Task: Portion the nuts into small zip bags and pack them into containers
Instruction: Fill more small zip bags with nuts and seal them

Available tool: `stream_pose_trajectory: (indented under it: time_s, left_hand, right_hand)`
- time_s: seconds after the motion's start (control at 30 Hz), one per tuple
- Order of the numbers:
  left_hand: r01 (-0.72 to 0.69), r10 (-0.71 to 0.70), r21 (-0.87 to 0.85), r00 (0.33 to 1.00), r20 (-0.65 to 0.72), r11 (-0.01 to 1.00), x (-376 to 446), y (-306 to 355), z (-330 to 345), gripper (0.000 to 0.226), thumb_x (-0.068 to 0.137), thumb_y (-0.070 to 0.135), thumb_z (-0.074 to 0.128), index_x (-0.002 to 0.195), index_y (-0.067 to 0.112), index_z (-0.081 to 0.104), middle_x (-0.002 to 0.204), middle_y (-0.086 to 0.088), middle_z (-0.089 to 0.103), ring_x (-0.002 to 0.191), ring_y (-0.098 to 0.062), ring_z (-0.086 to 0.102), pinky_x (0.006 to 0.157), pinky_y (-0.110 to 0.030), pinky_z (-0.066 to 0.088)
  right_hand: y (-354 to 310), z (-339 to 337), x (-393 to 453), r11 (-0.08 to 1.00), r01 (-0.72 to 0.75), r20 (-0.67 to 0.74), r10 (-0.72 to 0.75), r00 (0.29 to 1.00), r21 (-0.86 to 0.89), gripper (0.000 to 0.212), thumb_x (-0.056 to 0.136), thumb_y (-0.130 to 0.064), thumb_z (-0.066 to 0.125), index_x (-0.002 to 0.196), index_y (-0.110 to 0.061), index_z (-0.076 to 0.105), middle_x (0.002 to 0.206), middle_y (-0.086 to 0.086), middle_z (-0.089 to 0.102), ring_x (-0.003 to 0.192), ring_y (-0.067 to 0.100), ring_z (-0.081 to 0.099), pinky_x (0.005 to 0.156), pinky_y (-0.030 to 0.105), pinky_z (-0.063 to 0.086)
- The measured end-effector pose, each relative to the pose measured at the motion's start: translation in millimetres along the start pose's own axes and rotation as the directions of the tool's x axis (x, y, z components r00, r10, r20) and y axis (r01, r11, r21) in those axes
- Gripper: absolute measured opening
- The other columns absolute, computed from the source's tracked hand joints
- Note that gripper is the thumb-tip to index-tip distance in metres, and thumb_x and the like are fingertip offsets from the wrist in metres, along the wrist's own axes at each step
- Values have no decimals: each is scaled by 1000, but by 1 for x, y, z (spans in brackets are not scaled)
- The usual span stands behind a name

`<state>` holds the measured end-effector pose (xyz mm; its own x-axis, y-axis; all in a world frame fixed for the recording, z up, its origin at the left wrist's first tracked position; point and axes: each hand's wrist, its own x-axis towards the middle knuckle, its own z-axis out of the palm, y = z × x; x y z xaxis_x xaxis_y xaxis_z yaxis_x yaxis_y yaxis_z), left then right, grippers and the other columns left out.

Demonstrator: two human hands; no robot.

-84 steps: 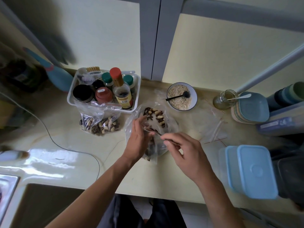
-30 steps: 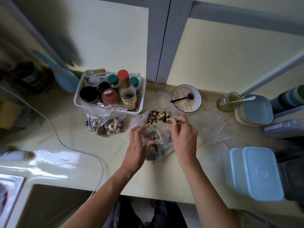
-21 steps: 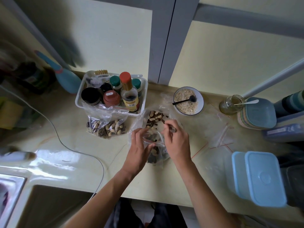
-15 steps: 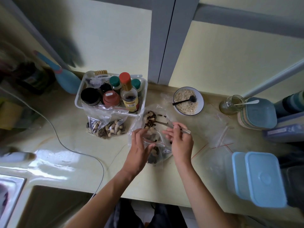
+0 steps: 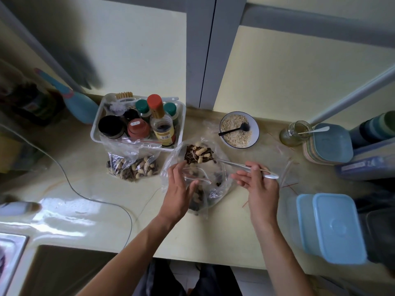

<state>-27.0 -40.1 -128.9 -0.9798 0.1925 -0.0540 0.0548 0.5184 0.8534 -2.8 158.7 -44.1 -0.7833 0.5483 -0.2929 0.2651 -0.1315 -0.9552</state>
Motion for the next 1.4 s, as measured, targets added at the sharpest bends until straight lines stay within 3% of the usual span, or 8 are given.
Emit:
stream_pose_trajectory:
  time_s: [0.23,0.4,0.63,0.8,0.93,1.03,1.2,1.4]
  left_hand:
    - [81,-81,-22,997,5,996,8,6,7,71,99,43,52,152,10,21,140,-6,28,115,1,37,96,5,27]
    - [76,-76,-18,997,10,997,10,9,10,71,98,45,52,152,15,17,137,-5,28,119,-4,37,105,-19,36]
    - [63,-63,15,998,30,998,10,7,13,70,96,31,64,149,22,19,137,-1,28,117,-13,54,103,-31,48]
    - [40,-40,26,999,9,999,9,10,11,68,97,25,64,149,13,22,137,-5,28,111,20,42,100,-22,45]
    - [40,-41,34,999,4,999,7,11,8,69,98,29,63,151,12,23,137,-9,33,106,8,38,95,-8,35]
    - [35,-34,32,999,-4,999,6,11,6,66,98,26,63,151,10,26,134,-12,36,99,15,40,89,6,30]
    - [32,-31,19,999,-22,999,4,6,6,66,97,27,62,151,12,27,136,-11,35,111,3,40,91,7,29]
    - [11,-11,12,1000,-16,1000,4,3,6,67,99,37,58,152,14,25,137,-7,32,117,5,40,98,3,29]
  right_hand:
    - [-22,-22,-15,1000,-15,3,14,1000,17,26,110,-20,44,110,-7,67,87,16,75,81,32,77,67,26,57]
    - [-23,-24,-25,998,11,49,-8,999,-70,26,110,-17,42,107,-7,67,80,13,75,74,32,76,65,33,55]
    - [-15,-25,-33,974,77,135,-49,990,-211,24,109,-16,45,102,-15,69,73,10,73,68,27,74,60,33,52]
    - [-18,-31,-35,946,188,336,-92,937,-263,23,107,-19,49,110,-23,72,81,7,73,74,24,74,66,29,54]
    - [-28,-35,-38,881,337,542,-115,833,-331,21,101,-12,61,111,-25,75,95,-2,72,87,21,73,75,30,55]
    - [-33,-33,-39,791,465,651,-115,750,-397,22,97,-12,68,109,-28,77,99,-8,67,81,16,63,73,19,46]
    - [-36,-29,-38,758,508,675,-122,728,-410,23,96,-14,69,112,-28,78,99,-9,67,83,16,62,73,13,42]
    - [-46,-28,-40,744,583,659,-263,705,-326,23,96,-11,70,113,-24,78,100,-4,70,76,21,61,69,13,39]
